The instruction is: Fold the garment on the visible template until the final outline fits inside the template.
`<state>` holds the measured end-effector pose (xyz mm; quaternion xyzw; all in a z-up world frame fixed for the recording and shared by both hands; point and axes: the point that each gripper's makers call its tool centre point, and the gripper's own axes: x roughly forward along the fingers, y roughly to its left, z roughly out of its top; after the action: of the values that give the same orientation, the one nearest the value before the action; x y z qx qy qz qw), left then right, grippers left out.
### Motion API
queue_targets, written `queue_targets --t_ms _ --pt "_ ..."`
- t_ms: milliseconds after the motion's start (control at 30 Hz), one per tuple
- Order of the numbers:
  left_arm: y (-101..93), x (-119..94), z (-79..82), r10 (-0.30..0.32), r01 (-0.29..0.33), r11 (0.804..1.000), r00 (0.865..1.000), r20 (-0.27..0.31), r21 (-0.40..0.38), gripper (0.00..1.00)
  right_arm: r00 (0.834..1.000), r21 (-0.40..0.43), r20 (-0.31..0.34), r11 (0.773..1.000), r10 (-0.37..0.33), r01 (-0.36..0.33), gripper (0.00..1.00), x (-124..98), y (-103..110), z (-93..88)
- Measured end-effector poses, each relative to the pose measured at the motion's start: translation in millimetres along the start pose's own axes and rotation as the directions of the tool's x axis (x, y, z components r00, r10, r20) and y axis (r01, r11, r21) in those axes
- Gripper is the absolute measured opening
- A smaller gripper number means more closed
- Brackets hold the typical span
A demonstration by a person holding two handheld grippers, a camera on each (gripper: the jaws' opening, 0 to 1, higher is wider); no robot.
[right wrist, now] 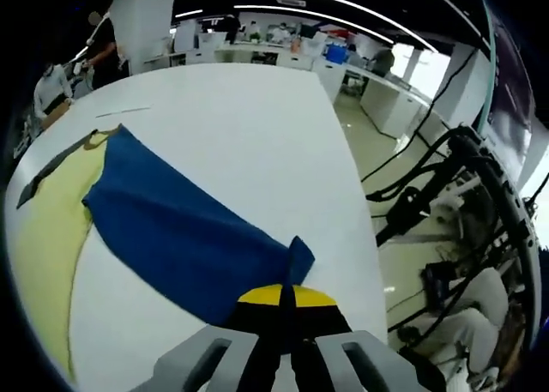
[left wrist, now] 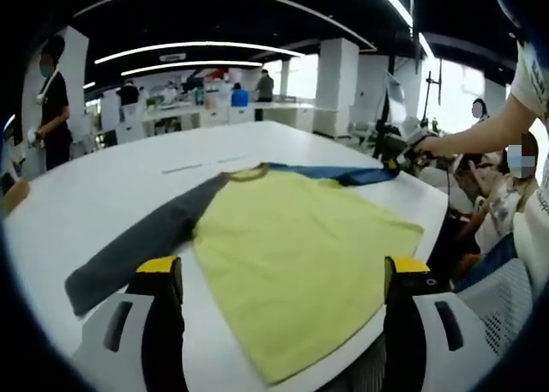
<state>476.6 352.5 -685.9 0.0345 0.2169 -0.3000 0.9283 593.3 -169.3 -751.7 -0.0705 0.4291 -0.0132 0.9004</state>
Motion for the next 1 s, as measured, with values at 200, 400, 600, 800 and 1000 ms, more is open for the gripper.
queue_targets --t_ms 200,400,600,800,1000 --pt "0.3 -2 0.2 0.001 -0.001 1.000 1.000 0.002 -0.007 0.95 1.000 0.013 0.006 1.000 0.018 -0.018 0.00 0 9 10.0" --pt "3.2 -4 -1.9 0.003 -0.003 1.000 1.000 -0.002 -0.008 0.96 0.999 -0.007 0.007 0.999 0.034 -0.034 0.00 18 7 19.2" --pt "4.8 -4 -1.6 0.001 -0.001 1.000 1.000 0.001 -0.008 0.95 0.998 -0.012 0.035 0.999 0.050 -0.050 0.00 14 21 33.0" --pt "6.5 -6 -2.1 0.005 -0.005 1.000 1.000 0.006 -0.016 0.95 0.997 0.010 0.042 0.998 0.059 -0.060 0.00 9 35 43.3" --pt "5.3 -7 -3.1 0.003 -0.003 1.000 1.000 0.007 -0.020 0.95 0.996 -0.006 0.050 0.997 0.079 -0.079 0.00 8 56 52.7"
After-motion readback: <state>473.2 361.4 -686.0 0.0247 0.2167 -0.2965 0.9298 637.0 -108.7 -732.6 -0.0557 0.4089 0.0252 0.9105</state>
